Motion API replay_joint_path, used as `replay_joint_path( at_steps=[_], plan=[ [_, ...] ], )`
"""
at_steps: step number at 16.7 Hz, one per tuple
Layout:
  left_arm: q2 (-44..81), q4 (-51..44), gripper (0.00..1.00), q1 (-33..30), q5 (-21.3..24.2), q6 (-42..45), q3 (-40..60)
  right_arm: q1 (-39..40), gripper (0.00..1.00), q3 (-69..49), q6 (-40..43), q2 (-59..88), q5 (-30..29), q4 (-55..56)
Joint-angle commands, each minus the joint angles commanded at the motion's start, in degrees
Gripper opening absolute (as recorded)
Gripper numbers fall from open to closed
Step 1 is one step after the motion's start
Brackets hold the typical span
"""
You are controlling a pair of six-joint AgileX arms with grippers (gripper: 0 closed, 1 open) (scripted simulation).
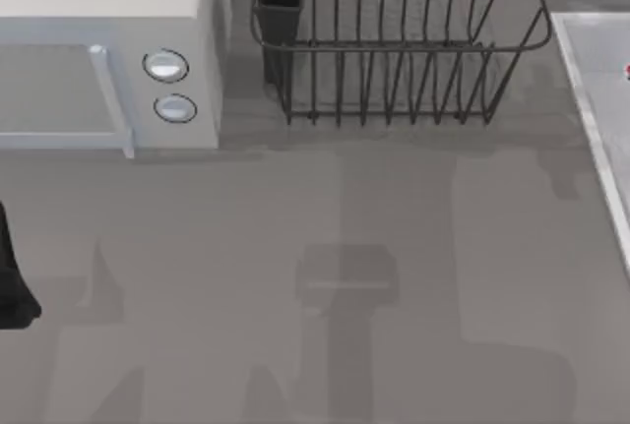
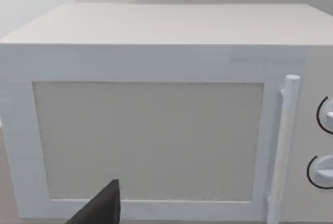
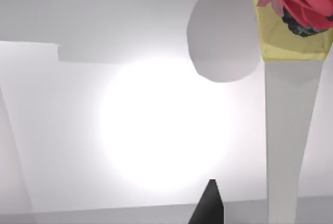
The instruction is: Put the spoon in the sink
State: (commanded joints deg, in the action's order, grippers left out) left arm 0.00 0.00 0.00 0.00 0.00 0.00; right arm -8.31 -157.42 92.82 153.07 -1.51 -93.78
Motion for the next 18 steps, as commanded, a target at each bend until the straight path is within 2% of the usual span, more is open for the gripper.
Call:
replay_joint_path(
  at_steps=[4, 11, 16, 18],
  plan=[
    [0.0, 0.0, 1.0, 0.0, 0.0, 0.0, 0.0, 0.29, 0.0, 2.46, -0.07, -0.81, 0.05, 2.15],
    [0.0, 0.0, 1.0, 0.0, 0.0, 0.0, 0.0, 0.02, 0.0, 19.42, 0.03, -4.86, 0.08, 14.11],
    [0.0, 0.0, 1.0, 0.0, 0.0, 0.0, 0.0, -0.01, 0.0, 20.6, 0.05, -5.31, 0.07, 15.29],
    [0.0, 0.0, 1.0, 0.0, 0.0, 0.0, 0.0, -0.01, 0.15, 20.6, 0.05, -5.31, 0.07, 15.29]
  ],
)
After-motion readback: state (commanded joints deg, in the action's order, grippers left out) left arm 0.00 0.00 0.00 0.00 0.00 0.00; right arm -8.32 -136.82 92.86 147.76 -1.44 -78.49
